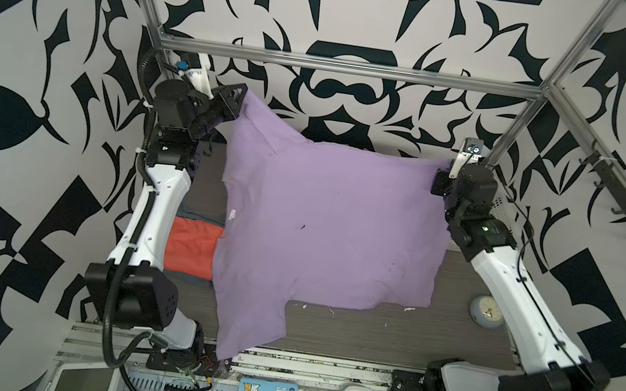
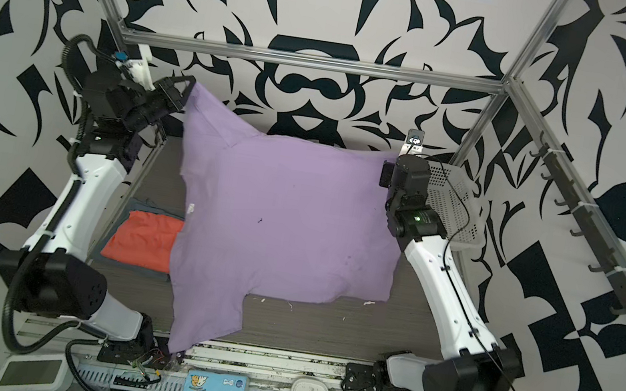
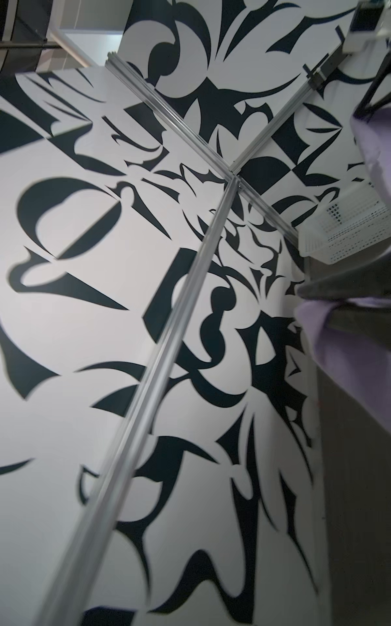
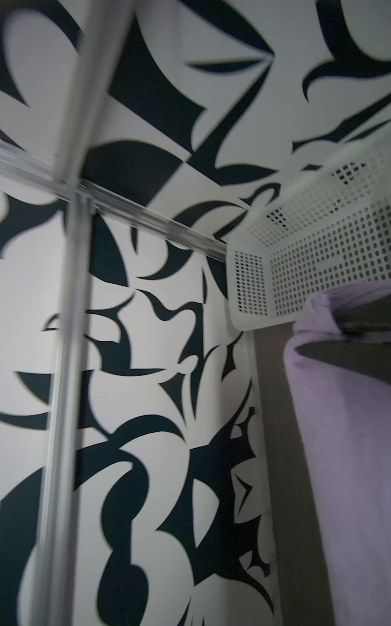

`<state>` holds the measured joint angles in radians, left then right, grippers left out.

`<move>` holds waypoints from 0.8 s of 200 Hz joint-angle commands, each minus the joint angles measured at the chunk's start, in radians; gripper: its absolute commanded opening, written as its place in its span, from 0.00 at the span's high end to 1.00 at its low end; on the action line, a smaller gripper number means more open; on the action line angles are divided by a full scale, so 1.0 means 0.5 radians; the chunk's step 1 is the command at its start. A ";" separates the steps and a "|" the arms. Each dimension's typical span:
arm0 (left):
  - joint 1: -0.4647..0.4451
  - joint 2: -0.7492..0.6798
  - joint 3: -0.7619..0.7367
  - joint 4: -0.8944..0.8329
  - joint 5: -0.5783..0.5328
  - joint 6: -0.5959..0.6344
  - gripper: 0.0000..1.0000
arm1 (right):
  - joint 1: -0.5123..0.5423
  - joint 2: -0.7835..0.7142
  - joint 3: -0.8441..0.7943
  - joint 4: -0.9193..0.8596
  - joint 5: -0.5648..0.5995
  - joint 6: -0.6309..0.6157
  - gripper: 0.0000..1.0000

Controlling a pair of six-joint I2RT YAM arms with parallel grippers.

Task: Fold and stack the t-shirts
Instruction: 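Lay the shirt flat on the table with both grippers, sweeping it away from the robot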

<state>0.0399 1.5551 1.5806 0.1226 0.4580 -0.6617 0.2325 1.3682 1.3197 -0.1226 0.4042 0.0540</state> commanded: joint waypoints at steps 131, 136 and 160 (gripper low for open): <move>0.002 1.275 0.460 0.402 0.173 -0.535 1.00 | -0.238 1.297 0.687 0.028 -0.169 0.537 1.00; 0.002 1.295 0.483 0.413 0.176 -0.552 1.00 | -0.253 1.301 0.689 0.027 -0.162 0.551 1.00; -0.006 1.381 0.596 0.406 0.166 -0.582 1.00 | -0.328 1.356 0.733 0.013 -0.286 0.621 1.00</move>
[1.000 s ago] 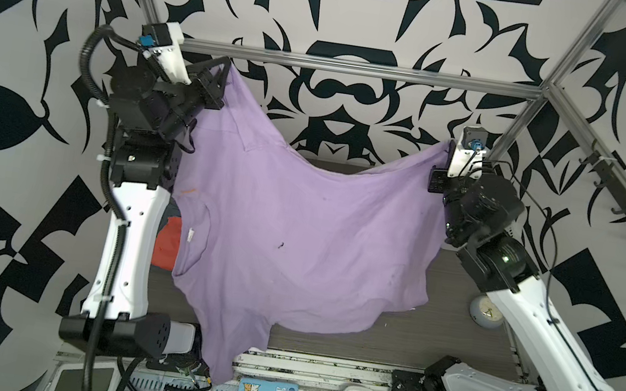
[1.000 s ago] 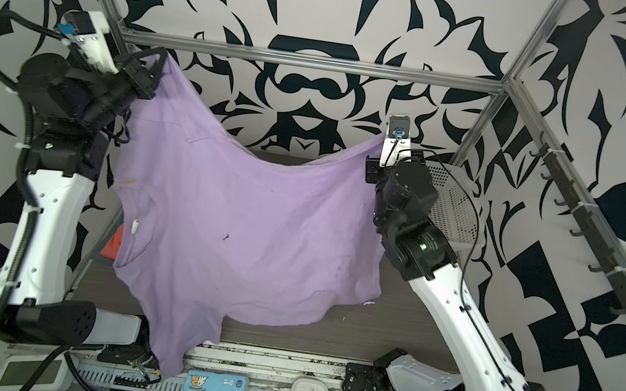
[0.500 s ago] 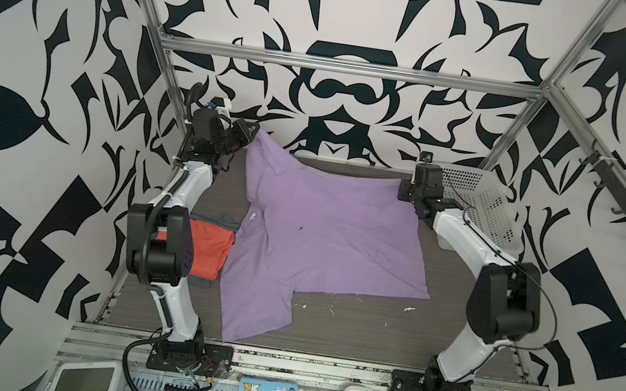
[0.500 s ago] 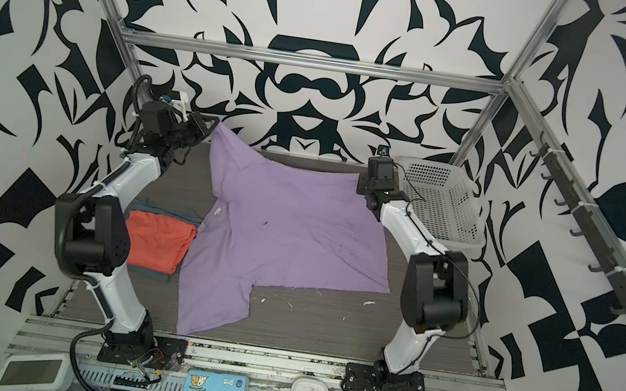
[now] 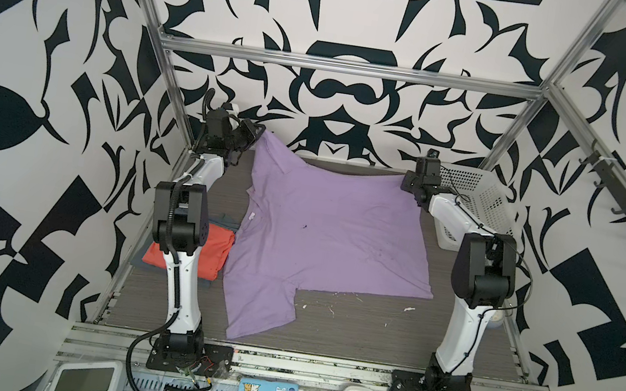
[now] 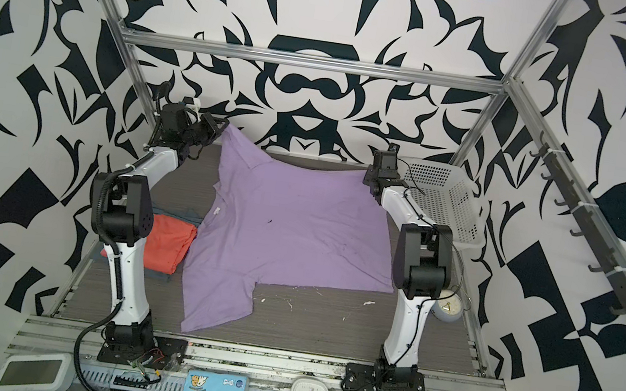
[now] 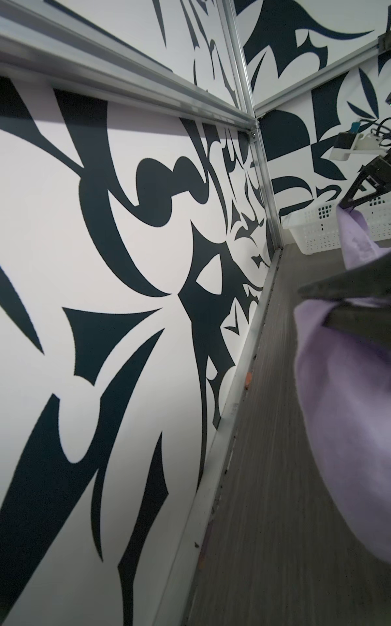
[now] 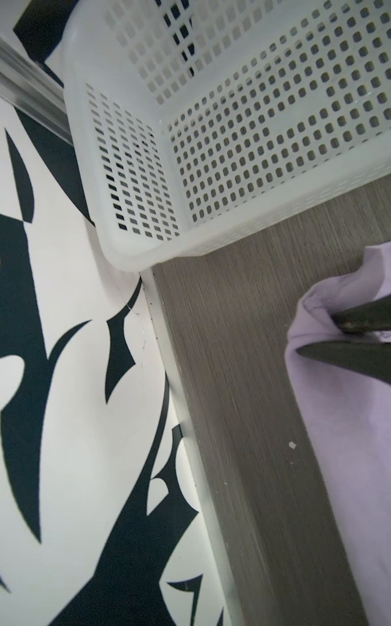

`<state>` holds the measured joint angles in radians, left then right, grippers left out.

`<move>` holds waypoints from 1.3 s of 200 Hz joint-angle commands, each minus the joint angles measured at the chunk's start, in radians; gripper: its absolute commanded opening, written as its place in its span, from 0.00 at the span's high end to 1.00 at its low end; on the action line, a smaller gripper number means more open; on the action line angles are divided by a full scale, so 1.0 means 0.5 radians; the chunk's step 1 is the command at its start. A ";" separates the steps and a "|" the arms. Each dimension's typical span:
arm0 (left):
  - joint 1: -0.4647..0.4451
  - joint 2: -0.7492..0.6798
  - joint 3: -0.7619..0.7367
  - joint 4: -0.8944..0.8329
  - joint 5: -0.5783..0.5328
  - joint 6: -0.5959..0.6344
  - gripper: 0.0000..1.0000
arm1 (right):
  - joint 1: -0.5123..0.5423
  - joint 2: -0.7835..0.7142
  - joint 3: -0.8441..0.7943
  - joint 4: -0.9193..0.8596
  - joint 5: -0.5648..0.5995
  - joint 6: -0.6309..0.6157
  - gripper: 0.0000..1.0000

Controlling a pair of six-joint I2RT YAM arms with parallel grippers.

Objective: Fold and stack the t-shirts

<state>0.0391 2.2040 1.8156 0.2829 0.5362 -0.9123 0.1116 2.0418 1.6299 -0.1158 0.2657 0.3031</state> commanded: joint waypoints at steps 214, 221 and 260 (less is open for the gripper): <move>0.010 -1.041 -1.330 -0.534 -0.060 -0.122 1.00 | -0.208 -0.307 -0.247 -0.807 -0.553 -0.315 1.00; 0.013 -1.037 -1.379 -0.546 -0.075 -0.113 1.00 | -0.211 -0.296 -0.279 -0.807 -0.532 -0.315 1.00; 0.057 -0.998 -1.552 -0.538 -0.142 -0.127 1.00 | -0.249 -0.237 -0.393 -0.772 -0.504 -0.272 1.00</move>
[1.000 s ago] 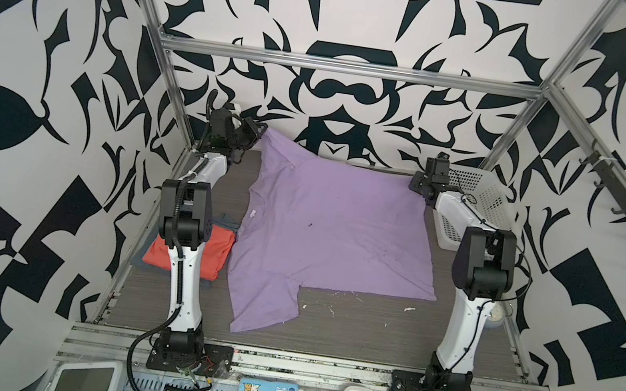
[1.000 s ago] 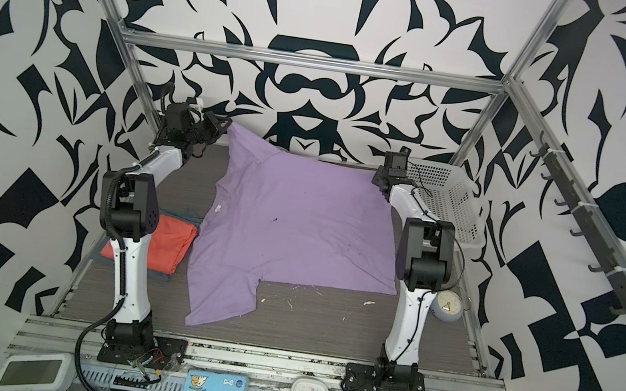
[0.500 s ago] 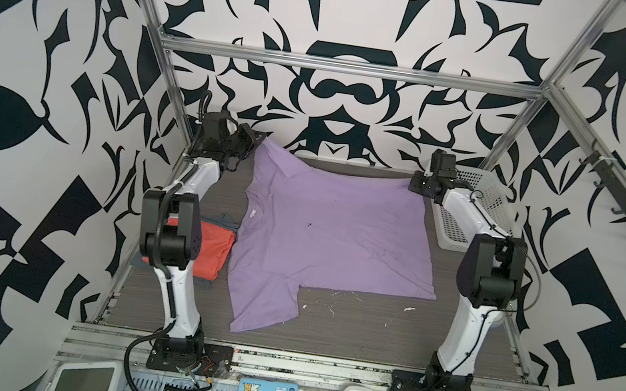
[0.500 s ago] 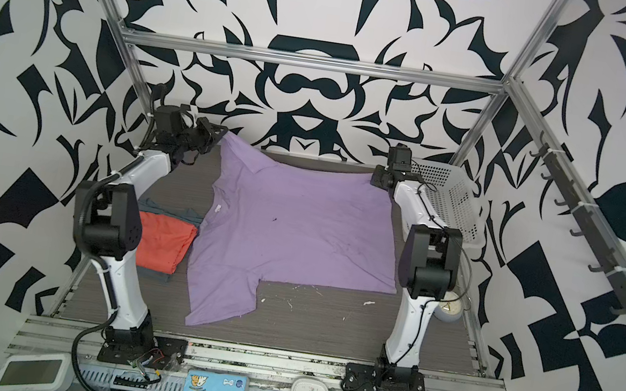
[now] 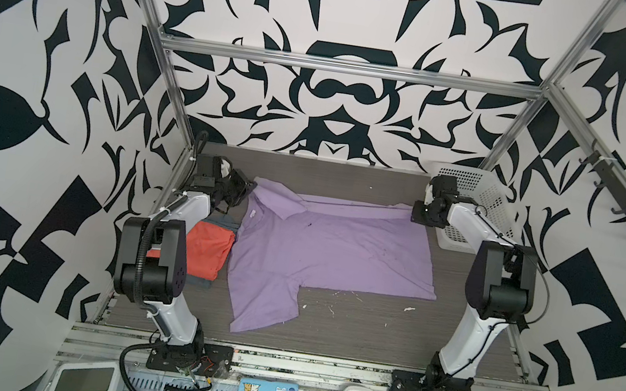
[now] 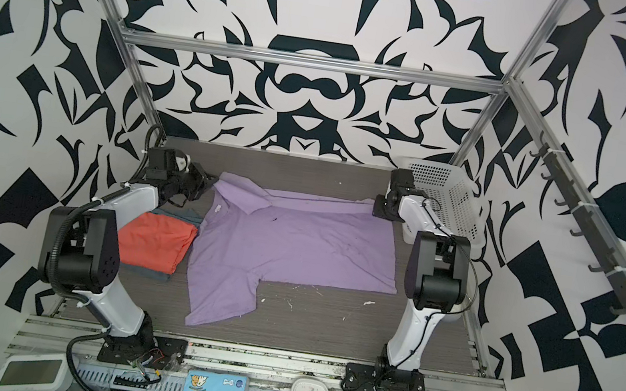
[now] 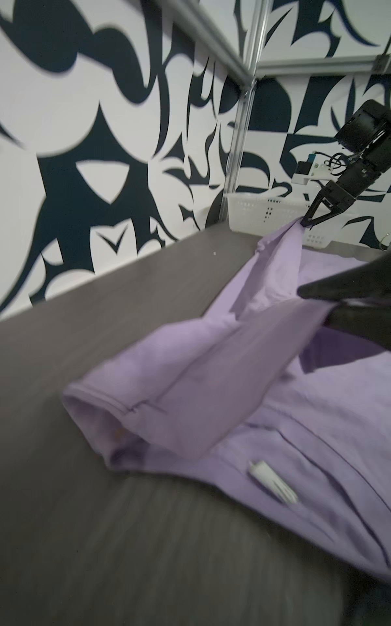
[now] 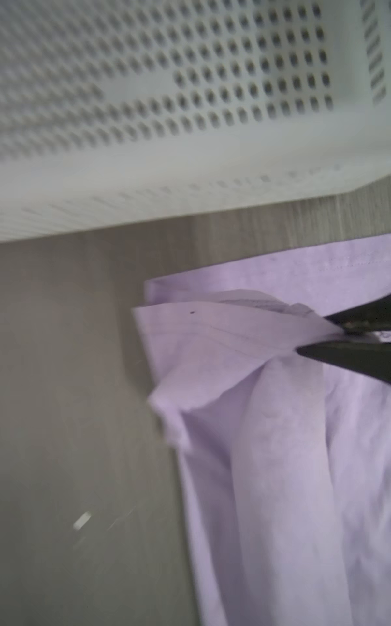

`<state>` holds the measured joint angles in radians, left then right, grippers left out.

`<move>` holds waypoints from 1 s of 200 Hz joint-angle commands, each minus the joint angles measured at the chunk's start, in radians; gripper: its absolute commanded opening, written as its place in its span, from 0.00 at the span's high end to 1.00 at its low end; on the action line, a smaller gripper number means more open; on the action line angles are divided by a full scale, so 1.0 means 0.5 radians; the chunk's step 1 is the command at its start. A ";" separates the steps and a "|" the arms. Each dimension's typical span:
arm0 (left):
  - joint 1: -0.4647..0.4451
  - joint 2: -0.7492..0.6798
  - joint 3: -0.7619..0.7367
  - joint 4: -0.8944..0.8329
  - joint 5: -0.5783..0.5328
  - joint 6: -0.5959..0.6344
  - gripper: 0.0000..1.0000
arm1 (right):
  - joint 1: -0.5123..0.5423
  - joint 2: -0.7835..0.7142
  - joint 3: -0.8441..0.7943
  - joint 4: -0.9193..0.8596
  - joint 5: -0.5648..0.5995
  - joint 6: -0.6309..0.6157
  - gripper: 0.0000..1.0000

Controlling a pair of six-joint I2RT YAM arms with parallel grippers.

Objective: Fold and stack the t-shirts

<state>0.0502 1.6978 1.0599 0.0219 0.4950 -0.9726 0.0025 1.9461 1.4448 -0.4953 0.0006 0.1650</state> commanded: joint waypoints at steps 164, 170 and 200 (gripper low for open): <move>0.000 -0.139 -0.262 -0.196 -0.355 0.082 0.73 | -0.045 -0.141 -0.138 0.003 0.066 0.159 0.82; -0.009 -0.168 -0.246 -0.235 -0.384 0.100 0.70 | -0.042 -0.176 -0.139 0.000 0.069 0.170 0.75; -0.096 -0.335 -0.089 -0.509 -0.625 0.299 0.62 | -0.014 -0.461 -0.209 0.102 0.123 0.214 0.61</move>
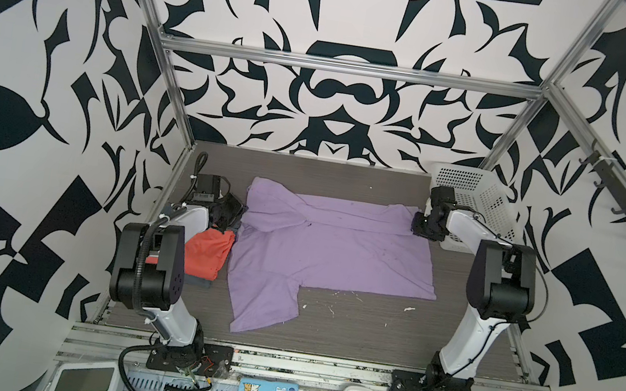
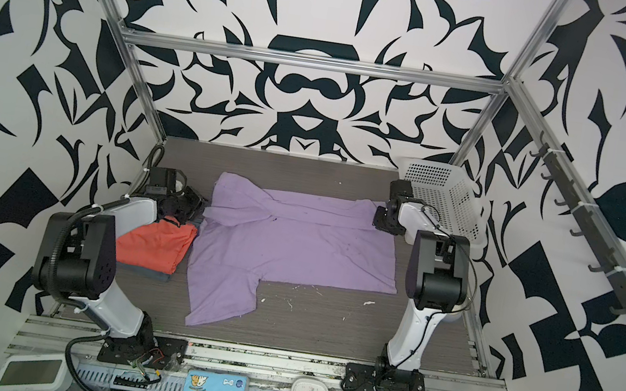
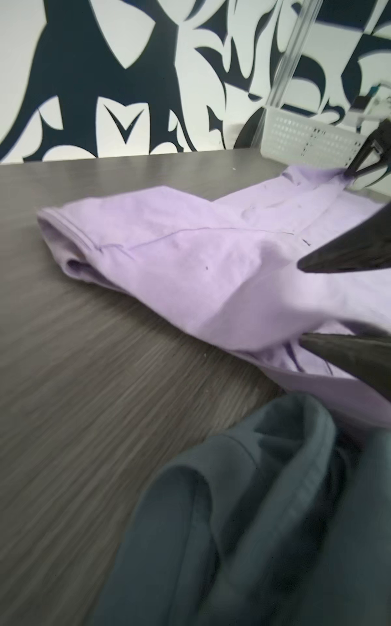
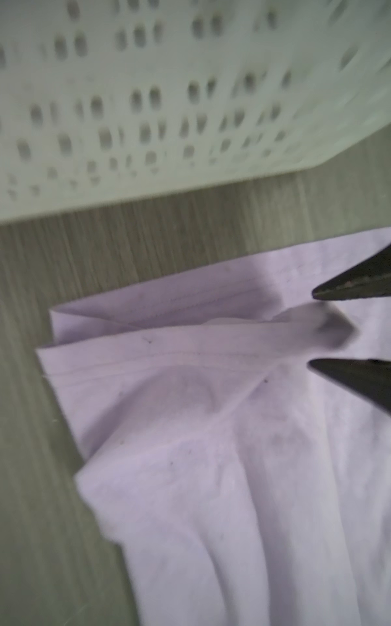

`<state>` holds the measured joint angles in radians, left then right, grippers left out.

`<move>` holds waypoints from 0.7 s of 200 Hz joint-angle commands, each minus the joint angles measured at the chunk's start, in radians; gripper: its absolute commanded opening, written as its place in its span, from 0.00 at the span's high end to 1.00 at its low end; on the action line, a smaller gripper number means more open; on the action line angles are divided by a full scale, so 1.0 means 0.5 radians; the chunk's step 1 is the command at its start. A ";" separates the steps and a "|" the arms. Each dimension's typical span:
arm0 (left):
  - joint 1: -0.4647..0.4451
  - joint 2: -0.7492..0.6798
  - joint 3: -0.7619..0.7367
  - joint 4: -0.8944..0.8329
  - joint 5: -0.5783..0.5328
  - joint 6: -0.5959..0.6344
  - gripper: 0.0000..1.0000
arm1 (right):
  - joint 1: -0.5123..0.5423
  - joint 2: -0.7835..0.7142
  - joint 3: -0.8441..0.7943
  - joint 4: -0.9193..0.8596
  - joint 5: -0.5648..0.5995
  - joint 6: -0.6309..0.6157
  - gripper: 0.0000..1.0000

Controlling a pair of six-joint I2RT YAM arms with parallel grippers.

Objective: Fold and stack the t-shirts

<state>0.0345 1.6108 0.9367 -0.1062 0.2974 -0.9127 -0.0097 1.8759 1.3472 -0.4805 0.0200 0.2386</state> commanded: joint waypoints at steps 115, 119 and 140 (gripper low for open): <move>-0.422 0.527 0.917 -0.214 -0.235 0.521 0.56 | 0.279 0.129 0.446 0.427 -0.164 0.334 0.67; -0.425 0.556 0.928 -0.200 -0.236 0.511 0.56 | 0.282 0.157 0.463 0.427 -0.156 0.345 0.68; -0.425 0.678 0.949 -0.107 -0.249 0.456 0.57 | 0.290 0.304 0.516 0.438 -0.097 0.413 0.71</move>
<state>-0.1776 1.9045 1.3788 -0.2123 0.1715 -0.6617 0.1337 1.9953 1.5463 -0.2935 -0.0563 0.3866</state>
